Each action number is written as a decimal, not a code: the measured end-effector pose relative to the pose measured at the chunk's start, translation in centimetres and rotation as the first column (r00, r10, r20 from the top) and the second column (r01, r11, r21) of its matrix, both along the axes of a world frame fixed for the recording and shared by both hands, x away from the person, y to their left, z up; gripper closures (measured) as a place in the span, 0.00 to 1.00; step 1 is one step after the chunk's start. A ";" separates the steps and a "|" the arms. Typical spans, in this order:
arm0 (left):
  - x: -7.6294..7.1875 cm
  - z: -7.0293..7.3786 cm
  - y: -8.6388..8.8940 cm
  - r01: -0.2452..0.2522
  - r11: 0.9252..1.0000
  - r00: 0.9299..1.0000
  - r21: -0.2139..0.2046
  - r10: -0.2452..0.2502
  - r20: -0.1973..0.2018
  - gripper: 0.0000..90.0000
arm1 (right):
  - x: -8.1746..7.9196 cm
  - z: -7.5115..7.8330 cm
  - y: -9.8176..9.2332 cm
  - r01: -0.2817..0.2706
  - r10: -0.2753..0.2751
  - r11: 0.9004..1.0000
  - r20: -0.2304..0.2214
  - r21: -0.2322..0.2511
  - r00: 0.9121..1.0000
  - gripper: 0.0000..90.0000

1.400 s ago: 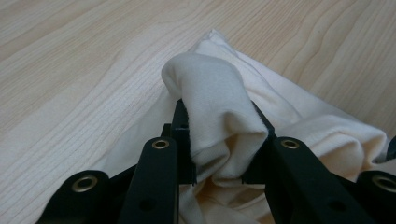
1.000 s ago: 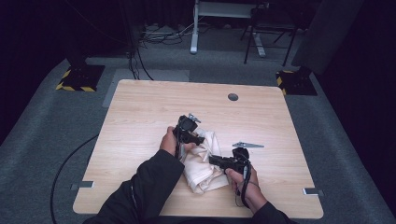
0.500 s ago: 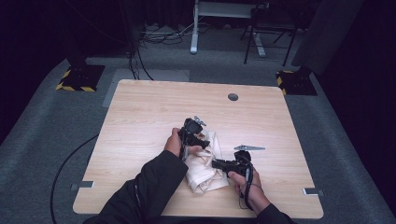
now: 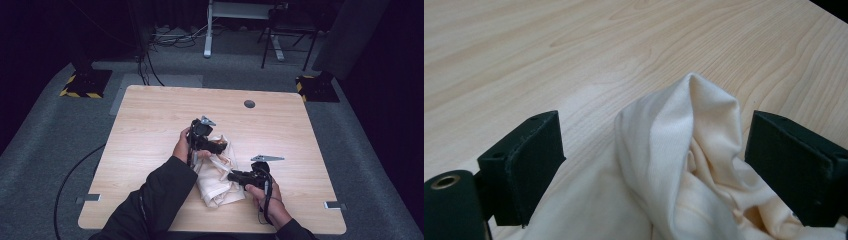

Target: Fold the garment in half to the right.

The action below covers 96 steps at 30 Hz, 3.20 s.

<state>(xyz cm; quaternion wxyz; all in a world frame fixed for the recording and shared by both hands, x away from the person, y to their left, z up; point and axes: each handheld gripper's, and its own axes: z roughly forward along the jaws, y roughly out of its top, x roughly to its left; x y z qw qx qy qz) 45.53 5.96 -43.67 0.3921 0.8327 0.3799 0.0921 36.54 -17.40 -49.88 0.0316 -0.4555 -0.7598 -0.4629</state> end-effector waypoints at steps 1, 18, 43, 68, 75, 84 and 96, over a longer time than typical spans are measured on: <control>-0.3 0.3 0.2 0.010 1.000 1.000 0.013 -0.010 0.010 0.09 | 0.0 0.1 0.0 0.000 0.000 1.000 0.011 -0.008 1.000 0.73; -10.8 -1.7 9.6 0.149 0.978 0.977 0.143 -0.168 0.132 0.06 | -1.6 2.6 -0.9 -0.053 0.099 0.974 0.204 -0.222 0.974 0.34; -15.5 -5.7 13.6 0.149 0.980 0.981 0.129 -0.163 0.103 0.08 | 1.2 2.6 0.4 0.144 -0.093 0.969 0.242 -0.201 0.966 0.55; -16.0 -6.6 15.7 0.136 0.979 0.983 0.155 -0.153 0.103 0.08 | -1.9 2.5 2.5 -0.220 0.398 0.894 0.466 -0.389 0.790 0.17; -16.0 -6.8 15.7 0.145 0.977 0.982 0.156 -0.161 0.096 0.08 | 1.2 -0.3 2.9 -0.308 0.399 0.895 0.274 -0.322 0.875 0.07; -15.9 -7.2 15.7 0.158 0.974 0.982 0.162 -0.173 0.077 0.08 | -1.2 -0.8 1.7 -0.223 0.299 0.933 0.262 -0.284 0.917 0.08; -15.4 -7.3 15.9 0.156 0.977 0.984 0.148 -0.166 0.058 0.05 | -3.8 -0.7 2.4 -0.049 0.129 0.950 0.247 -0.308 0.960 0.07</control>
